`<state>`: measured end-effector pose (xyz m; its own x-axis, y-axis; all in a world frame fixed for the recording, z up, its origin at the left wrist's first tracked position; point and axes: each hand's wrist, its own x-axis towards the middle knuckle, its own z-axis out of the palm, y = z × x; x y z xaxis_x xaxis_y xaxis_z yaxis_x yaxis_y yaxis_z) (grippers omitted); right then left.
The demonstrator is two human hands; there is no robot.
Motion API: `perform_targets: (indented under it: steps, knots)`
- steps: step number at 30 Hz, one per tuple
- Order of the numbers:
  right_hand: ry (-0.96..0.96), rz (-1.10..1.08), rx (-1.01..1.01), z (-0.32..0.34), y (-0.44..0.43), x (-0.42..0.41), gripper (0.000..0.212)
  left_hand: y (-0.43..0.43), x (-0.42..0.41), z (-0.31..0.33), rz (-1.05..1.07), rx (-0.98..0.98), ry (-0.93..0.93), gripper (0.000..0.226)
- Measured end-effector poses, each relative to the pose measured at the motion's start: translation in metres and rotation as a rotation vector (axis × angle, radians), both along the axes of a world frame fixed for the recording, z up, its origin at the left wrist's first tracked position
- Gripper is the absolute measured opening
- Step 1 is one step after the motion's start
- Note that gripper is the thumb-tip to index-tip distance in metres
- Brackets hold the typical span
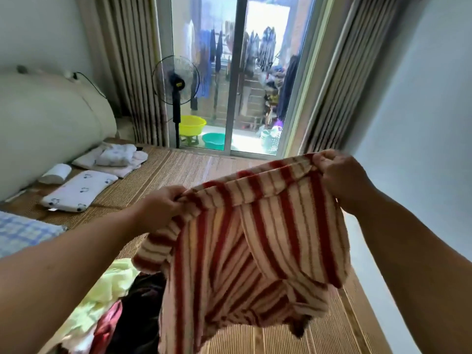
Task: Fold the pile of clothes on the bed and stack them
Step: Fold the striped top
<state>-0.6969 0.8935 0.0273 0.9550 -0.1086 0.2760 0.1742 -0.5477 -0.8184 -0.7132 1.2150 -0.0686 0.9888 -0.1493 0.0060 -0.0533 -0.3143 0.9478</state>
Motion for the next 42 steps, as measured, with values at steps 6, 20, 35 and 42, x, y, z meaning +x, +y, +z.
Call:
perform_targets:
  steps: [6, 20, 35, 42]
  knots:
    - [0.132, 0.158, 0.355, 0.002, -0.078, -0.004, 0.024, -0.087, 0.007, 0.009, 0.286, 0.153, -0.081, 0.030]
    - [0.181, 0.353, 0.024, -0.024, -0.106, 0.001, 0.021, -0.326, -0.039, 0.013, 0.238, 0.086, -0.072, 0.061]
    - [0.405, 0.379, 0.207, -0.184, -0.144, -0.062, 0.016, -0.311, 0.013, 0.080, 0.304, -0.658, 0.260, 0.030]
    - [0.310, 0.332, 0.594, -0.131, -0.130, -0.040, 0.026, -0.243, 0.024, 0.082, 0.418, -0.656, 0.205, 0.020]
